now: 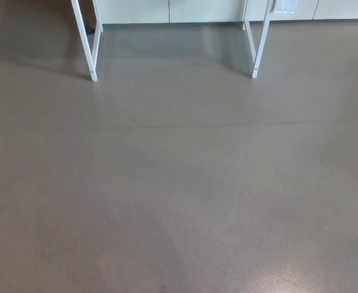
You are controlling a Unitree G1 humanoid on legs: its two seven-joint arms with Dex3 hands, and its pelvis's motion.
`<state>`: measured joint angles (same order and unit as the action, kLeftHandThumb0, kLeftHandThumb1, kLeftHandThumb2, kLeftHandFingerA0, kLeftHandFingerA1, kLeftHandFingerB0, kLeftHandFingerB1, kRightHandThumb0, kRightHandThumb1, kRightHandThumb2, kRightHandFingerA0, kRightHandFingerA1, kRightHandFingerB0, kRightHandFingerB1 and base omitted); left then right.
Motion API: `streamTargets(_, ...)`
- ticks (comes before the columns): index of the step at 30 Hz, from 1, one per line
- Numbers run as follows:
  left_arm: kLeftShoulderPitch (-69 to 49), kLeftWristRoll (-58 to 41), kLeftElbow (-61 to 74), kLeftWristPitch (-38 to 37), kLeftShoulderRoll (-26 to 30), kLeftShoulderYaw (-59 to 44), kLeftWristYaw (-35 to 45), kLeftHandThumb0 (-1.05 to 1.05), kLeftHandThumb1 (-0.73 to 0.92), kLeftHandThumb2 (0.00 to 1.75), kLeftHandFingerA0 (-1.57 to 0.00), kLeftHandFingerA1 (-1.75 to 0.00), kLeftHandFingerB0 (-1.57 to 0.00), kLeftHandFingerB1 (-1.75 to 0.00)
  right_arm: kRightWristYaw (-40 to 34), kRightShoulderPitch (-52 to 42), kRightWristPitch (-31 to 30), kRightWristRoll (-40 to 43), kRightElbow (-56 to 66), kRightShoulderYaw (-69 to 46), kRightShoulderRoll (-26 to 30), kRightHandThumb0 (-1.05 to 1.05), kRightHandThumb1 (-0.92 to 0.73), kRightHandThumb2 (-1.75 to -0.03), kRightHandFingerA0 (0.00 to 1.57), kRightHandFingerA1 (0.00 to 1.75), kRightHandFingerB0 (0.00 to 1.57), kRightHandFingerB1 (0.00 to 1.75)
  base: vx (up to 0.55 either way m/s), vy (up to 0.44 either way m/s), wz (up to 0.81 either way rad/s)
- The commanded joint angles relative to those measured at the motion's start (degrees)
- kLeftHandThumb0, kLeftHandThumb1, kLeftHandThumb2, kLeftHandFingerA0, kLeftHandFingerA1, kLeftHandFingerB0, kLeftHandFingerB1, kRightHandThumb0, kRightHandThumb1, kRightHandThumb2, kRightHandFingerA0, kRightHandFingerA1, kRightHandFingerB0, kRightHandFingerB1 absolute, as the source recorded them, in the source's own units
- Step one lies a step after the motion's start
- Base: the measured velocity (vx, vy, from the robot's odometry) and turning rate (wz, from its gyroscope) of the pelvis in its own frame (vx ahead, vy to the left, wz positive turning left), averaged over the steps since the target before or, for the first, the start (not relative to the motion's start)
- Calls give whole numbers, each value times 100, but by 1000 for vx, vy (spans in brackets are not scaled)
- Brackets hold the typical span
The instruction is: The robot walk towards a table in front and uses its left hand to pick up the pot from the base and places it on the table
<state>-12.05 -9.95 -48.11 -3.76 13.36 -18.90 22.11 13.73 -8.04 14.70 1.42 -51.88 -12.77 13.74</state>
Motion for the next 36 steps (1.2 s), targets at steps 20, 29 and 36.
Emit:
streamTargets(20,-65,-220,-223,-399,157,-45,475,-6,64,60,-56,-40,-43,-35,384,-22,627,325,-367,-124,72,-52,-39,-53,62,47,49,37,0,0,0)
streamTargets(29,-28,-233,-205,-385,178,-20,478,-9,64,60,-58,-41,-45,-36,369,9,690,267,-413,-55,115,-57,-31,-72,58,55,44,48,-1,-12,5)
streamTargets(36,-36,-174,-130,-382,216,32,468,-7,64,59,-57,-40,-44,-35,333,-24,681,256,-359,-22,104,-58,-32,-73,57,56,43,47,56,113,-9)
